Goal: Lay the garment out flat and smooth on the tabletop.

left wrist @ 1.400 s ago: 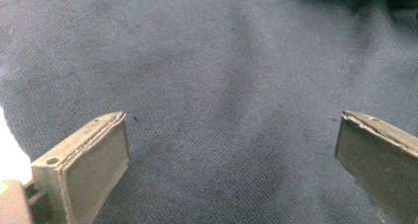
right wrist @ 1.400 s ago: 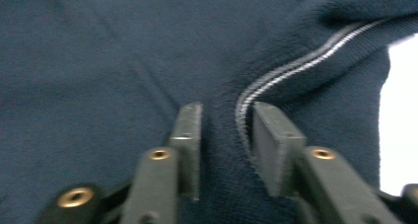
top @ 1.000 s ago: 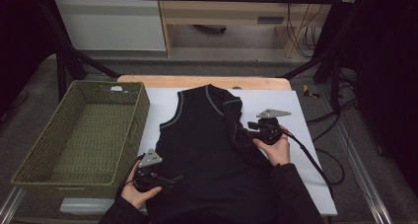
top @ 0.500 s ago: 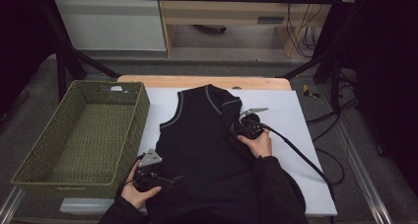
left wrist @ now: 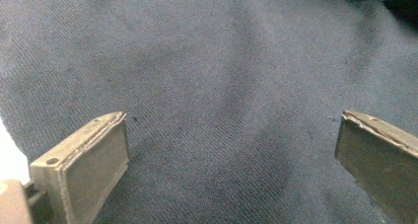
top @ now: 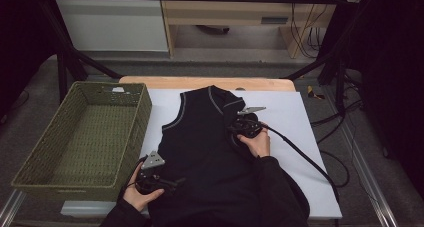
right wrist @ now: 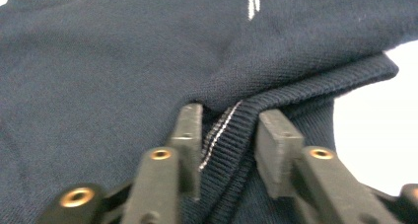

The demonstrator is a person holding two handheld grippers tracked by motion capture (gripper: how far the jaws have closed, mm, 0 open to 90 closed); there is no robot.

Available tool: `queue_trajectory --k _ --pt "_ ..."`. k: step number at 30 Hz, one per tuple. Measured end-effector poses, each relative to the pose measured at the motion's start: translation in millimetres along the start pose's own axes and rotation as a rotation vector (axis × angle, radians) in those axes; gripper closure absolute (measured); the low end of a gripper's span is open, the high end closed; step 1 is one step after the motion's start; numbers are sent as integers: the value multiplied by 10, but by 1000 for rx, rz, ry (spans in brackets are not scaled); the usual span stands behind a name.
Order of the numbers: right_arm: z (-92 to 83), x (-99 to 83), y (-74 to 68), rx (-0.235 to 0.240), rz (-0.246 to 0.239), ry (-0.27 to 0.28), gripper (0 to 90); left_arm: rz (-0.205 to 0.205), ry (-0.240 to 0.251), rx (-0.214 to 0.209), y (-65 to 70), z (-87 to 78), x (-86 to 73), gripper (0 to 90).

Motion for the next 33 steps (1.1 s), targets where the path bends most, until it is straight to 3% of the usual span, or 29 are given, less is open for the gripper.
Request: queue_trajectory --k 2,8,12,14,15,17,18,19,20,21,23,26,28,31,33 --pt "-8 14 -7 6 4 8 775 -1 -2 3 -5 -3 -3 0" --pt "-139 99 9 -20 15 69 807 2 -5 4 -7 -1 -7 0" --pt "-343 279 159 -71 19 119 811 -2 -1 6 -12 -13 -2 0" --pt "-534 437 339 -167 -2 147 811 2 1 8 -20 -20 1 0" --pt "-690 544 471 -243 -11 184 811 1 1 7 -22 -20 2 0" --pt "-893 658 654 -342 -41 242 785 0 -1 8 -28 -19 0 0" --pt "-960 677 781 -407 -59 213 706 1 -1 7 -27 -21 0 0" --pt "-980 660 865 -434 -46 170 589 1 -1 7 -22 -25 2 0" --pt "-1017 631 915 -458 -30 164 560 3 0 6 -17 -33 5 0" --pt "-1058 588 929 -440 -1 190 545 3 4 6 -8 -39 10 0" --pt "-1090 476 895 -361 43 210 462 5 1 0 10 -46 20 0" --pt "-1109 289 807 -321 21 178 402 16 -18 8 48 -60 16 0" --pt "-1153 124 720 -255 25 168 358 31 -41 17 78 -70 -8 0" --pt "-1242 -115 618 -193 30 146 318 34 -73 8 131 -91 -71 0" --pt "-1335 -276 569 -160 45 163 300 32 -88 7 149 -108 -96 0"
Point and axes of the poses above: each handheld gripper's, and its own axes: z roughly forward along the jaws, x roughly out of its top, y roughly to its right, the point moved 3 cm from there along z, roughly forward along the jaws, and after that the axes turned 10 degrees about z, right-handed, at the moved point
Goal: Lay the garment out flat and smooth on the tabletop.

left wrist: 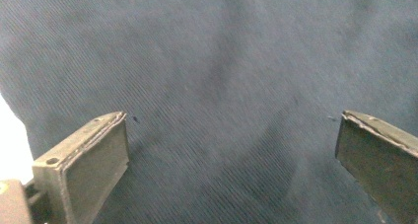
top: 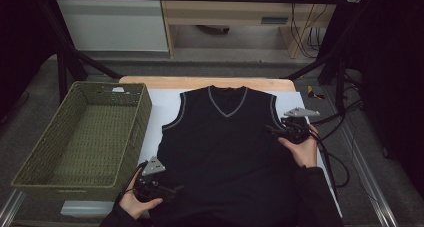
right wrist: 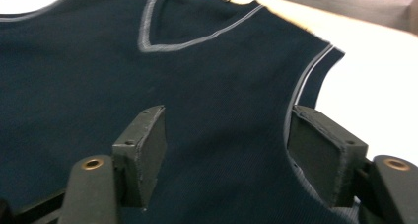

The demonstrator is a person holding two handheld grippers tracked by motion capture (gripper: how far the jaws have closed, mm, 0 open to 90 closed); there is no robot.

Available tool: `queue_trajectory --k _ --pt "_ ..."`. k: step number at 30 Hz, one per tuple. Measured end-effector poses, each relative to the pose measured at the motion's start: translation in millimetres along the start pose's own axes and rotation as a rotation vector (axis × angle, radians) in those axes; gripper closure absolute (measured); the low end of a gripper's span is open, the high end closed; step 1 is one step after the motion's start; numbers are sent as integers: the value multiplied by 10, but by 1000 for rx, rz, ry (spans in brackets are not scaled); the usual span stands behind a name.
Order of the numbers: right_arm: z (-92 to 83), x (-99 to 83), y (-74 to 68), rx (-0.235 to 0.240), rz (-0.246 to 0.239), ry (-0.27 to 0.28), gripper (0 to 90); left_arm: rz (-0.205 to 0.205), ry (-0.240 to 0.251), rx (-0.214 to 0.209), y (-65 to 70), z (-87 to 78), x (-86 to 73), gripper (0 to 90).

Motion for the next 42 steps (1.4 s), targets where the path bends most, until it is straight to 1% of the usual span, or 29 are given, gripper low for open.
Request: queue_trajectory --k 1,2,3,4,6,7,8,10,12,13,16,18,20,21,22,24,26,28,30,31,33,34,35,36,37,38,39,41,42 --pt "-47 -52 -5 14 15 4 294 5 -11 12 8 -14 -14 0" --pt "-118 -147 -16 45 44 8 282 7 -12 20 12 -29 -23 0" --pt "-170 -223 -26 63 58 1 266 6 -8 21 14 -45 -32 0" --pt "-214 -297 -29 66 52 -5 253 1 -6 22 15 -61 -41 0" --pt "-307 -447 -36 71 55 -16 244 -2 -10 39 19 -86 -59 2" --pt "-350 -519 -38 80 68 -12 246 -8 -14 45 28 -93 -67 5" --pt "-387 -583 -35 82 70 -25 238 -10 -18 49 34 -98 -72 13" --pt "-458 -699 -28 72 73 -37 227 -13 -38 61 59 -99 -90 29" --pt "-519 -823 -26 79 85 -57 220 -24 -52 50 85 -99 -107 43" --pt "-545 -884 -27 79 89 -65 219 -31 -60 54 93 -100 -118 51" --pt "-625 -1055 -10 62 82 -94 219 -28 -94 96 105 -102 -163 89" --pt "-688 -1141 19 38 84 -108 220 -21 -100 139 131 -118 -179 109" --pt "-740 -1200 30 29 91 -115 220 -22 -110 168 144 -135 -197 131" --pt "-756 -1222 39 19 82 -117 221 -26 -110 178 145 -147 -207 138" --pt "-767 -1239 44 9 82 -117 226 -33 -108 185 147 -165 -215 154" --pt "-769 -1264 58 5 87 -125 227 -43 -104 203 154 -199 -234 168" --pt "-762 -1279 74 -16 90 -137 235 -42 -112 219 169 -228 -261 171" --pt "-757 -1295 89 -32 92 -156 243 -47 -121 235 166 -249 -277 198" --pt "-754 -1310 108 -53 91 -172 257 -87 -122 217 134 -246 -293 204" --pt "-755 -1322 119 -67 95 -185 266 -92 -120 220 128 -251 -293 207" --pt "-769 -1332 128 -69 99 -175 296 -98 -119 225 131 -248 -294 224" --pt "-782 -1337 128 -70 99 -174 333 -95 -124 227 132 -249 -294 225" --pt "-788 -1340 126 -68 94 -171 403 -98 -126 226 135 -250 -292 233" --pt "-798 -1343 108 -56 93 -170 473 -99 -130 228 139 -257 -288 256" --pt "-804 -1347 93 -43 84 -169 513 -105 -132 223 147 -269 -284 303" --pt "-806 -1351 72 -33 85 -173 567 -110 -136 219 157 -291 -280 367" --pt "-813 -1350 54 -12 79 -186 646 -111 -140 212 165 -309 -280 464" --pt "-821 -1351 31 16 94 -206 764 -115 -142 192 176 -329 -281 627" --pt "-821 -1352 24 28 97 -212 815 -118 -147 171 180 -342 -282 706"
Point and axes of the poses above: each handheld gripper's, and its own axes: z roughly forward along the jaws, x roughly out of its top, y roughly to its right, the point moved 3 cm from there along z, roughly forward along the jaws, and after that the axes turned 10 degrees about z, right-handed, at the moved point
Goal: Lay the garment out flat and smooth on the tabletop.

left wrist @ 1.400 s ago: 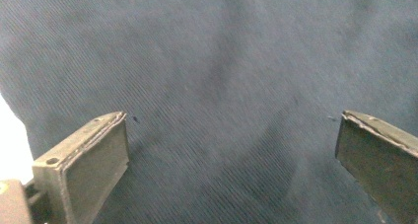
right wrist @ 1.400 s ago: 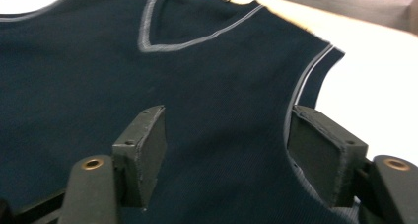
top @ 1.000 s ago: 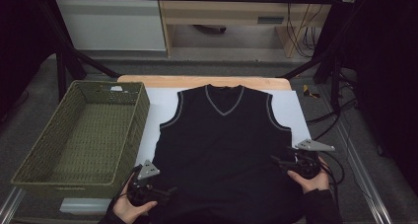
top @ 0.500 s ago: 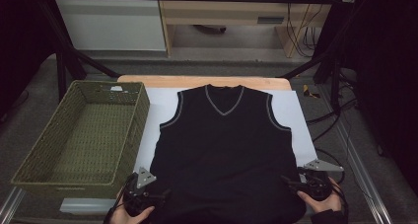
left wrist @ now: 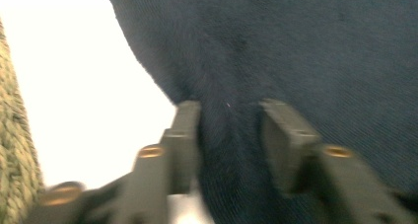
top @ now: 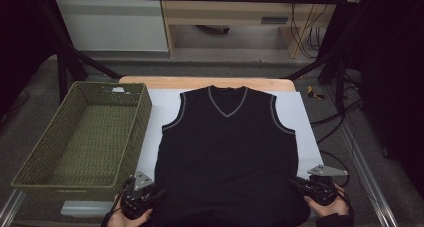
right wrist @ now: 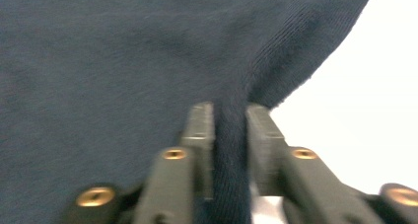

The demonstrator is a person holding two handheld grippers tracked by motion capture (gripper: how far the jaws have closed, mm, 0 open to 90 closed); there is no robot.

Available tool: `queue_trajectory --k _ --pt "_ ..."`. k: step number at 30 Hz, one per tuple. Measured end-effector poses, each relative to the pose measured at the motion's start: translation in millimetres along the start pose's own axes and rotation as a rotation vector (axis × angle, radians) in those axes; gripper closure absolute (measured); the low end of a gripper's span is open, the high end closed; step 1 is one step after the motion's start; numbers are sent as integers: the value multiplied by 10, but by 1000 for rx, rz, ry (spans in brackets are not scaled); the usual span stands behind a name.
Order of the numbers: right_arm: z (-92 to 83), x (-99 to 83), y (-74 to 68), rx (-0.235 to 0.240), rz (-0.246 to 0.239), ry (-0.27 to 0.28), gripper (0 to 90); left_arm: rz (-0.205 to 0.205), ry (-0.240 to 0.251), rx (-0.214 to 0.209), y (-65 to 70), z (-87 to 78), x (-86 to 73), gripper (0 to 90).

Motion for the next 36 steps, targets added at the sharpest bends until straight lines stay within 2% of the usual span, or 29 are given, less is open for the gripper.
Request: queue_trajectory --k 1,2,6,7,11,13,14,15,17,18,20,22,23,27,30,32,34,35,36 --pt "1 -2 -9 13 9 -8 831 -3 -2 -14 3 -3 1 782" --pt "1 0 -8 14 10 -8 840 6 -4 -19 1 -6 2 812" --pt "-26 12 11 11 20 -10 850 14 -8 -35 -26 -51 -5 846" --pt "-50 19 20 9 24 -8 851 22 -8 -27 -28 -91 -3 849" --pt "-244 17 57 21 40 17 852 49 25 -10 -40 -393 7 855" --pt "-357 -12 67 43 46 20 853 48 24 -42 -48 -558 -19 855" --pt "-357 -12 67 43 46 20 853 48 24 -42 -48 -558 -19 855" --pt "-430 -66 45 63 44 -1 849 52 25 -65 -56 -650 -55 852" --pt "-451 -137 -5 98 41 -44 811 46 36 -86 -51 -679 -73 827" --pt "-449 -163 -32 109 34 -60 753 54 45 -77 -40 -667 -60 775" --pt "-429 -170 -58 76 5 -38 604 52 66 -71 -15 -613 -3 601" --pt "-399 -124 -44 63 1 12 523 24 92 -99 7 -513 70 459" --pt "-382 -98 -34 53 3 34 486 7 91 -105 12 -445 103 427" --pt "-283 6 12 15 0 73 407 27 59 -77 -9 -145 184 370" --pt "-179 68 72 -26 8 82 390 48 62 -34 -59 34 225 352" --pt "-115 86 94 -39 7 71 390 55 57 -13 -86 122 225 348" --pt "-70 92 104 -47 5 68 390 67 53 -6 -86 146 213 342" --pt "-11 80 115 -64 -2 53 395 90 46 12 -80 177 178 342" --pt "5 72 114 -66 -2 50 397 90 45 11 -88 189 159 342"
Point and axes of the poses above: each handheld gripper's, and its own axes: z roughly forward along the jaws, x roughly out of its top, y roughly to its right, the point moved 3 cm from there along z, roughly forward along the jaws, and after that the axes turned 10 degrees about z, right-handed, at the moved point
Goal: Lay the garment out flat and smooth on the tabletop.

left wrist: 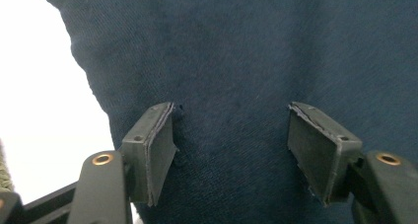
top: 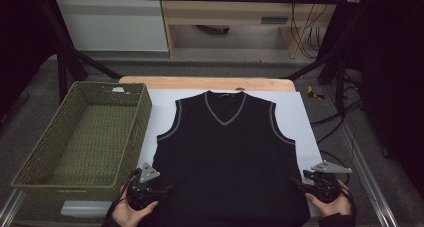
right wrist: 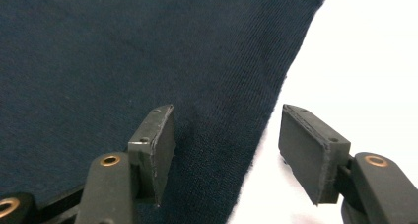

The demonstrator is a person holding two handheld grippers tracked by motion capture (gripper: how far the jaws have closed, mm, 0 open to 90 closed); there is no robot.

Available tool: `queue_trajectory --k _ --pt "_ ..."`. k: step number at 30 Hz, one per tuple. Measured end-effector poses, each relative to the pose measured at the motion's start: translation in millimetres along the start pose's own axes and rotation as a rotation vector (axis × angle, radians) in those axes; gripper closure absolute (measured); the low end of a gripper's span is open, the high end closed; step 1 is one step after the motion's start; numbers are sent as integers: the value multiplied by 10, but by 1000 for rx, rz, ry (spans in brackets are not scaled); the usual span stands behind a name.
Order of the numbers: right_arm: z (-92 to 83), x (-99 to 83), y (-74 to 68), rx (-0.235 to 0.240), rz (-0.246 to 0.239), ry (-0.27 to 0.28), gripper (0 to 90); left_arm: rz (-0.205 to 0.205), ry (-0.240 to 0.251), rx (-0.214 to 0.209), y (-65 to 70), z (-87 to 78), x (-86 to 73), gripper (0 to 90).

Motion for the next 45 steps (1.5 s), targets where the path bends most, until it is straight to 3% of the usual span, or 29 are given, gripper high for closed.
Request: queue_trajectory --k 3,8,9,12,16,19,24,29,34,38,40,42,43,45 --pt "22 -30 -11 -4 -12 -10 418 -12 12 -6 -10 -10 -19 338" --pt "15 -55 -58 -1 -16 -2 591 -17 -3 10 15 -10 -22 379" --pt "14 -55 -61 -3 -7 -2 647 -27 -17 30 19 -29 -19 438" --pt "5 -52 -56 26 24 -19 833 -31 -34 29 35 -60 -15 641" --pt "4 -47 -84 25 17 -28 857 -11 -51 36 55 -78 -13 835" --pt "-5 -49 -85 30 18 -25 862 -16 -51 21 42 -92 -16 868" --pt "-69 -62 -62 38 23 -20 865 -38 -56 -12 -13 -184 -34 878" --pt "-177 -81 -40 54 26 -12 867 -3 -61 -9 -5 -303 -27 883" --pt "-325 -229 -67 73 11 -54 867 -15 -59 -75 46 -537 -165 882" --pt "-378 -328 -126 96 2 -88 850 20 -35 -87 143 -610 -214 875" --pt "-374 -311 -157 97 -6 -62 786 30 -15 -92 142 -592 -184 858" --pt "-354 -267 -174 83 -22 -20 618 21 20 -98 120 -567 -140 804" --pt "-339 -230 -177 74 -39 25 543 18 40 -98 107 -554 -115 746" --pt "-319 -172 -190 87 -36 54 461 20 91 -99 90 -523 -65 620"
Point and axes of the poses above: each handheld gripper's, and its own axes: z roughly forward along the jaws, x roughly out of its top, y roughly to its right, the point moved 3 cm from there along z, roughly forward along the jaws, and after that the axes turned 10 degrees about z, right-handed, at the moved point
